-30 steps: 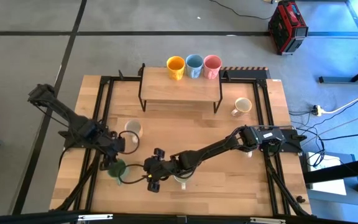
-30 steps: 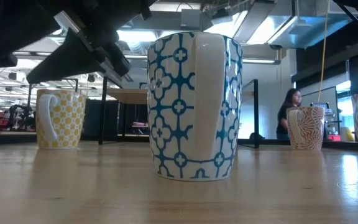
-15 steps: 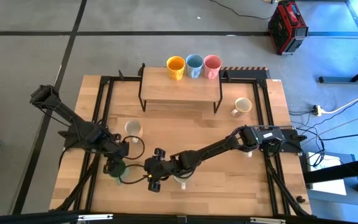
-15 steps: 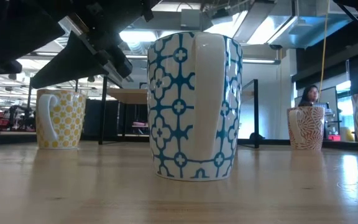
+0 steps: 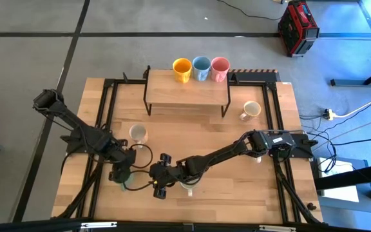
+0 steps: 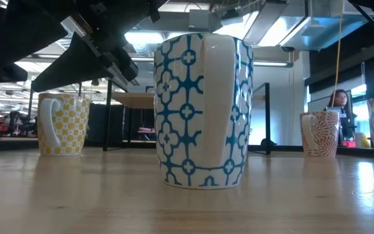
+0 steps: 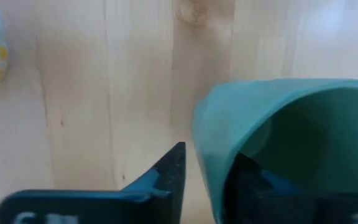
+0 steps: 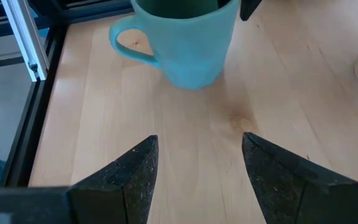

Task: Place coffee mugs
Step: Put the green mug on the shelf

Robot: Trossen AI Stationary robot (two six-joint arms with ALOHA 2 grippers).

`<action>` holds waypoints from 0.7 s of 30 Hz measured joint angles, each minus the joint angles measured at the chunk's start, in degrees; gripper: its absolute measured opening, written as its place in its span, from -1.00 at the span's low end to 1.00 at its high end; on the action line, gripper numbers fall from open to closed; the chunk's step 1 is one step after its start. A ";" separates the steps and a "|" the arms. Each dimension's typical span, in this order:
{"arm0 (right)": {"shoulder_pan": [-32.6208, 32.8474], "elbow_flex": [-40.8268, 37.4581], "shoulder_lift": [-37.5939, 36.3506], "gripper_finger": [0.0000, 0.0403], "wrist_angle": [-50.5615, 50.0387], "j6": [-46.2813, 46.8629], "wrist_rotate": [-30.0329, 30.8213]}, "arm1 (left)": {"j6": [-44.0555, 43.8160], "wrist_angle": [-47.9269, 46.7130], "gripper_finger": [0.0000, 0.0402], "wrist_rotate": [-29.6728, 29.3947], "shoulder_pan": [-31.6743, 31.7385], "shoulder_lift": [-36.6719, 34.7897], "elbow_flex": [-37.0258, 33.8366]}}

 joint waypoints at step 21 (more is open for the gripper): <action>1.51 0.07 -3.56 0.09 -8.37 1.55 -0.02 | -0.59 2.29 -0.91 -4.20 0.36 0.00 -0.02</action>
